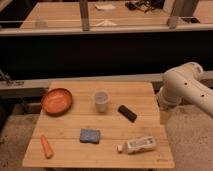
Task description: Place the bottle in the ceramic bowl
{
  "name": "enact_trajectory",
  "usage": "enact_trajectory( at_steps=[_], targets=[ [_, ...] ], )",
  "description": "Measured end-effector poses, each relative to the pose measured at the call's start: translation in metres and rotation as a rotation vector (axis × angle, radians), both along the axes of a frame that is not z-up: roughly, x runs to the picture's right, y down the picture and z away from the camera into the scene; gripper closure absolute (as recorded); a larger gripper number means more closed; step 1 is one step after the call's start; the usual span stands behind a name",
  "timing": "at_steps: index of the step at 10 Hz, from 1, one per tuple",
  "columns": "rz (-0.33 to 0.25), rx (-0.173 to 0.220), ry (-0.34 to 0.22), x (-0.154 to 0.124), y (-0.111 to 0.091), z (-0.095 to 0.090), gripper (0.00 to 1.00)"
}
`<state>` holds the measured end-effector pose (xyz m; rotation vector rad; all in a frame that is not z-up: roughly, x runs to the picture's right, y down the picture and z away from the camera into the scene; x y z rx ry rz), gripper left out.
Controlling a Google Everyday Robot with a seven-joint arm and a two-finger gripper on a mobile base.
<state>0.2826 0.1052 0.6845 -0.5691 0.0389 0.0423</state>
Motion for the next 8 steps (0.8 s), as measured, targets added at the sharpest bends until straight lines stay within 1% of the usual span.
enact_trajectory(
  at_steps=[5,6,7,8],
  targets=[
    [0.001,-0.001,0.001,0.001,0.001,0.0,0.2],
    [-0.001,-0.002,0.0,0.0,0.001,0.001,0.24],
    [-0.004,-0.014,-0.009,-0.006,0.008,0.0,0.31],
    [-0.003,-0.033,-0.021,-0.018,0.019,-0.001,0.32]
  ],
)
